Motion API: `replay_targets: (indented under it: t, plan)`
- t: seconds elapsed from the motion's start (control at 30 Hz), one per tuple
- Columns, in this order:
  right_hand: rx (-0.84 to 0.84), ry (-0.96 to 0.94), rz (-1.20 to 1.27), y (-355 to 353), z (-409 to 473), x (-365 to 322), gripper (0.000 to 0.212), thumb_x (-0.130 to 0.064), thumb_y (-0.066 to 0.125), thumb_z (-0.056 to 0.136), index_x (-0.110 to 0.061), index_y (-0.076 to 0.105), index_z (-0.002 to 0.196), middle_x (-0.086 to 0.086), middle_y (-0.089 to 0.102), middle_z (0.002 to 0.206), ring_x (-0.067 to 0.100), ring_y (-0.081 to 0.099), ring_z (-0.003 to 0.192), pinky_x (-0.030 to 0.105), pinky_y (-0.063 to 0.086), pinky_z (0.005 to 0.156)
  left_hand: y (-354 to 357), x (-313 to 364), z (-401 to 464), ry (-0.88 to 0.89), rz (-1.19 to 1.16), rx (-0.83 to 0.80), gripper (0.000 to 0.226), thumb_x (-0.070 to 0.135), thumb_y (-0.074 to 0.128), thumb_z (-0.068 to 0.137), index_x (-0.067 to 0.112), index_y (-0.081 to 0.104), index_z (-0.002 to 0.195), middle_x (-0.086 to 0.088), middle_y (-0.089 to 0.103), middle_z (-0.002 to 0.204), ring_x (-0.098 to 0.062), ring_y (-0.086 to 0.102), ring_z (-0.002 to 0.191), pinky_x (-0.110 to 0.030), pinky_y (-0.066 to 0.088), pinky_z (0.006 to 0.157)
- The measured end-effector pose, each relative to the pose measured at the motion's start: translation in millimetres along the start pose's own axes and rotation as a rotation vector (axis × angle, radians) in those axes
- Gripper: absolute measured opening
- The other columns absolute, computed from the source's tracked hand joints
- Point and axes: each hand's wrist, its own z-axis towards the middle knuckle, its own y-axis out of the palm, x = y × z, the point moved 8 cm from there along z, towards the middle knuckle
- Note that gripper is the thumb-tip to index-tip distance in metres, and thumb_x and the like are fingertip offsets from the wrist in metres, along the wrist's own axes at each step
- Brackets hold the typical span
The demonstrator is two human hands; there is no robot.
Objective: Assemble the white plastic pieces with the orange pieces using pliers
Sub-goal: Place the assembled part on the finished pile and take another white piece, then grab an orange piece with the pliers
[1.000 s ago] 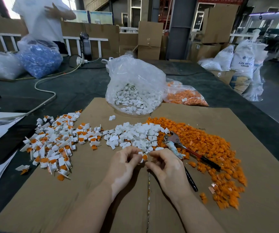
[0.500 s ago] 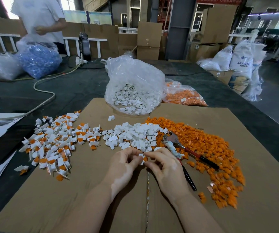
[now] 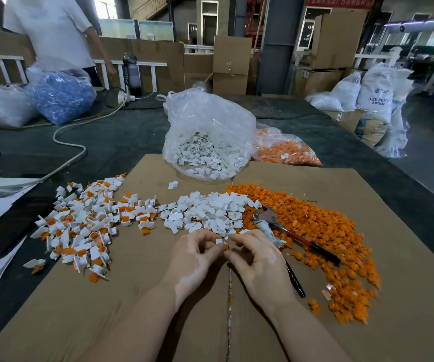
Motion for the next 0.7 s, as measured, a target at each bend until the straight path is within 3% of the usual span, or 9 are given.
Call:
replay_targets:
  t: [0.1,0.17,0.23,0.3,0.4,0.5,0.57,0.63,0.7]
  plan:
    - [0.143,0.013,-0.263,-18.6,0.0,3.9,0.034,-0.018,0.079,0.073,-0.009,0.069,0.104,0.004,0.066,0.095,0.018,0.061,0.091,0.031,0.046,0.081,-1.0,-0.3,1.2,-0.031,-0.031,0.005,0.008,0.013,0.067,0.084,0.006,0.065,0.088,-0.012,0.063,0.068,-0.010,0.053,0.059,-0.012,0.038,0.054]
    - [0.179,0.164,-0.477,-33.7,2.7,15.8,0.040,-0.027,0.074,0.079,-0.008,0.064,0.113,0.010,0.064,0.108,0.027,0.059,0.102,0.041,0.044,0.085,-2.4,-0.6,1.7,-0.040,-0.036,0.015,0.007,0.013,0.066,0.084,0.006,0.066,0.087,-0.017,0.067,0.074,-0.014,0.058,0.065,-0.014,0.042,0.058]
    - [0.006,0.443,-0.711,-40.7,1.4,42.6,0.056,-0.049,0.054,0.088,-0.014,0.048,0.131,0.007,0.051,0.129,0.024,0.046,0.119,0.042,0.034,0.099,-3.5,-0.5,1.9,-0.048,-0.051,0.030,0.009,0.014,0.065,0.085,0.006,0.066,0.086,-0.017,0.069,0.076,-0.013,0.061,0.067,-0.016,0.044,0.062]
    - [-0.145,0.595,-0.844,-46.6,-2.9,61.8,0.064,-0.062,0.041,0.087,-0.018,0.041,0.133,0.005,0.041,0.137,0.023,0.035,0.128,0.046,0.023,0.108,-3.3,-0.7,2.6,-0.059,-0.070,0.039,0.011,0.015,0.065,0.085,0.004,0.066,0.086,-0.016,0.070,0.076,-0.010,0.061,0.063,-0.012,0.044,0.061]
    - [-0.223,0.622,-0.858,-47.8,-3.1,68.6,0.058,-0.063,0.042,0.085,-0.019,0.047,0.123,0.006,0.039,0.136,0.025,0.032,0.128,0.050,0.017,0.110,-2.5,0.6,4.1,-0.080,-0.099,0.046,0.014,0.014,0.064,0.086,0.000,0.066,0.087,-0.018,0.069,0.076,-0.011,0.061,0.061,-0.008,0.044,0.058]
    - [-0.223,0.564,-0.933,-49.9,1.8,61.3,0.051,-0.058,0.040,0.087,-0.019,0.048,0.119,0.006,0.041,0.131,0.024,0.036,0.122,0.044,0.025,0.105,-2.8,-0.8,6.2,-0.126,-0.143,0.056,0.014,0.014,0.064,0.087,0.001,0.065,0.090,-0.019,0.069,0.077,-0.015,0.062,0.064,-0.017,0.046,0.064]
    - [-0.208,0.526,-0.932,-52.5,6.2,55.6,0.049,-0.057,0.038,0.089,-0.018,0.047,0.118,0.005,0.045,0.126,0.023,0.040,0.117,0.037,0.033,0.098,-5.7,-4.0,8.0,-0.165,-0.177,0.093,0.011,0.015,0.065,0.086,0.005,0.066,0.089,-0.012,0.068,0.071,-0.009,0.060,0.059,-0.017,0.045,0.061]
    - [-0.209,0.502,-0.792,-51.1,12.7,51.9,0.043,-0.053,0.037,0.091,-0.016,0.047,0.111,0.005,0.049,0.118,0.021,0.045,0.110,0.032,0.040,0.087,-8.1,-5.2,10.1,-0.201,-0.229,0.130,0.008,0.015,0.066,0.085,0.007,0.066,0.085,-0.008,0.069,0.070,-0.004,0.060,0.055,-0.014,0.045,0.053]
    - [-0.255,0.522,-0.557,-45.4,19.1,47.3,0.036,-0.049,0.037,0.094,-0.015,0.048,0.100,0.005,0.052,0.107,0.020,0.049,0.098,0.030,0.040,0.077,-8.2,-6.1,13.9,-0.246,-0.304,0.147,0.008,0.014,0.066,0.085,0.006,0.066,0.087,-0.013,0.071,0.079,-0.012,0.064,0.063,-0.020,0.047,0.057]
